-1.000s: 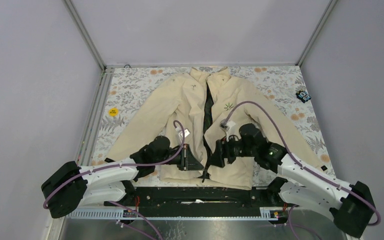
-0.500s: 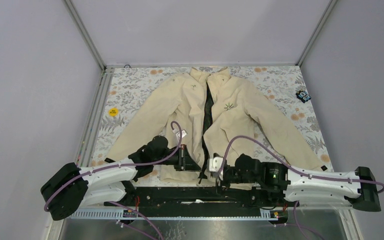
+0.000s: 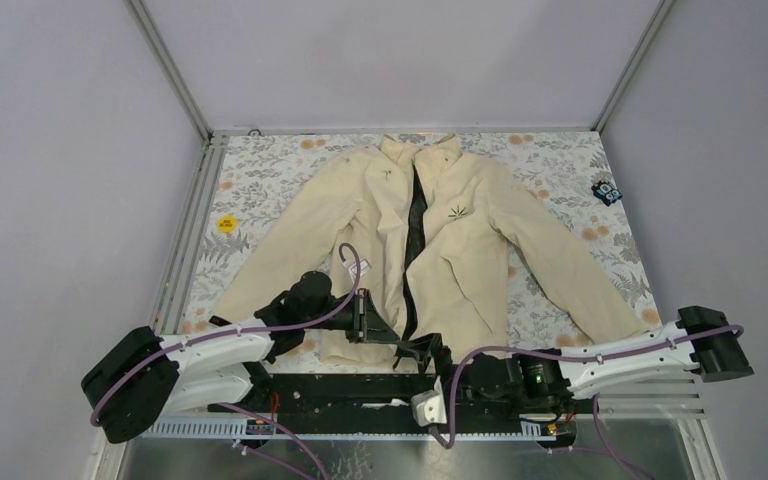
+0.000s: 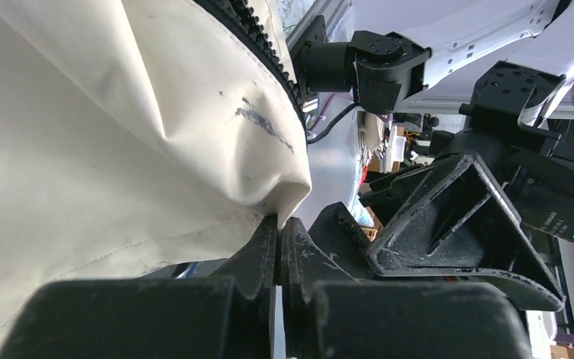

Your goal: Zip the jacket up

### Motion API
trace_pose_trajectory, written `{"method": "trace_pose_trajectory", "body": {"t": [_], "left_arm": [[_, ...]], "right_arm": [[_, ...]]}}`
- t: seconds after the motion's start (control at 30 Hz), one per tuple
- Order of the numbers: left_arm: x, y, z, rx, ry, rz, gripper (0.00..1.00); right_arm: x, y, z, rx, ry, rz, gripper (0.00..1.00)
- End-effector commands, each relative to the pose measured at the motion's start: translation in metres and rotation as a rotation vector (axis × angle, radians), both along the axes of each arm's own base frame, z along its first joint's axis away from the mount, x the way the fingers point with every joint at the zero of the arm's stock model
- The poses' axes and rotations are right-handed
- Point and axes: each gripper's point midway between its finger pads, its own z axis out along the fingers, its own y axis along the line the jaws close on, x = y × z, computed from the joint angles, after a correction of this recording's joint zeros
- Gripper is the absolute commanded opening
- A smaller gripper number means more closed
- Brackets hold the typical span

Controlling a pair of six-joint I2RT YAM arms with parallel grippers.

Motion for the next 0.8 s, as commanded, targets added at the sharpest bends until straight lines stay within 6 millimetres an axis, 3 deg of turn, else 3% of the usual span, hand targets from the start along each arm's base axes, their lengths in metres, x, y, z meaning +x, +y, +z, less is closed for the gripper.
{"method": "trace_pose_trajectory", "body": {"t": [0.0,0.1,0.17,0.3,0.5,0.77], "left_arm": [[-0.003,-0.003,0.018,-0.073,-0.021,-0.048,0.00],[-0.003,-0.004,0.019,-0.084,-0.019,-0.045,0.00],[-0.003,-0.004,0.020,-0.087,-0.017,-0.041,0.00],[-0.002,-0.005,0.020,-0.094,-0.009,-0.041,0.00],[-0.003,-0.007,0.020,-0.096,-0.003,-0.049,0.00],[-0.003,-0.007,0.020,-0.107,0.002,-0.047,0.00]], "right_arm": [[0.009,0.003,0.017,0.020,-0.211,-0.004,0.85],[0.008,0.005,0.007,-0.039,-0.257,0.005,0.73],[0.008,0.007,0.003,-0.053,-0.290,0.009,0.71],[0.011,0.008,-0.005,-0.076,-0.352,0.011,0.71],[0.018,0.012,0.003,-0.007,-0.429,-0.042,0.76],[0.024,0.017,0.010,0.045,-0.466,-0.097,0.77]]}}
